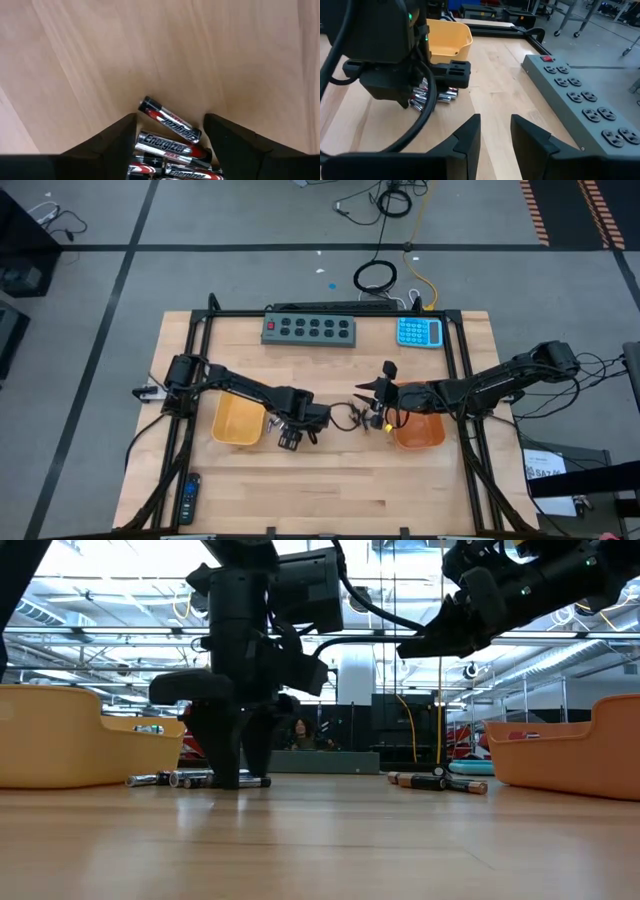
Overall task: Sort batteries
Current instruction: Put the silver battery into the yellow bin
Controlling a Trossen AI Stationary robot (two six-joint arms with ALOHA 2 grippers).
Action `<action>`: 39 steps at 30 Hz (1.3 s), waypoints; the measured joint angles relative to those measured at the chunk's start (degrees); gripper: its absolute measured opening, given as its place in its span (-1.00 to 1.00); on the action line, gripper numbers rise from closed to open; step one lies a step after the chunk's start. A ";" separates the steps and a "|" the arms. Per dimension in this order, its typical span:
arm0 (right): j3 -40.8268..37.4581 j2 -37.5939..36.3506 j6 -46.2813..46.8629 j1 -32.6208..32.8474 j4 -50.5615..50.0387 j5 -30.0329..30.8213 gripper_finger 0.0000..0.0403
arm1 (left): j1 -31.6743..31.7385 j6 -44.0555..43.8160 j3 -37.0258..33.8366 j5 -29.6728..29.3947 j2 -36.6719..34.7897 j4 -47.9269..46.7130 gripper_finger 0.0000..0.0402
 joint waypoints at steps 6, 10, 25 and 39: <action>-0.02 0.00 0.34 0.00 -0.04 0.00 -0.51 | -0.11 -2.53 -0.03 0.34 0.09 -0.27 -0.22; -0.02 0.00 1.21 0.02 -0.04 0.00 -0.51 | -0.04 -3.19 -0.12 0.00 0.15 -0.10 -0.55; -0.02 0.02 1.64 0.94 0.00 0.04 -0.51 | 0.23 -3.54 1.66 -1.86 0.12 0.34 -0.41; -0.05 0.02 1.73 1.14 0.09 0.19 -0.51 | 2.27 -2.69 1.63 -0.81 0.09 2.32 -0.89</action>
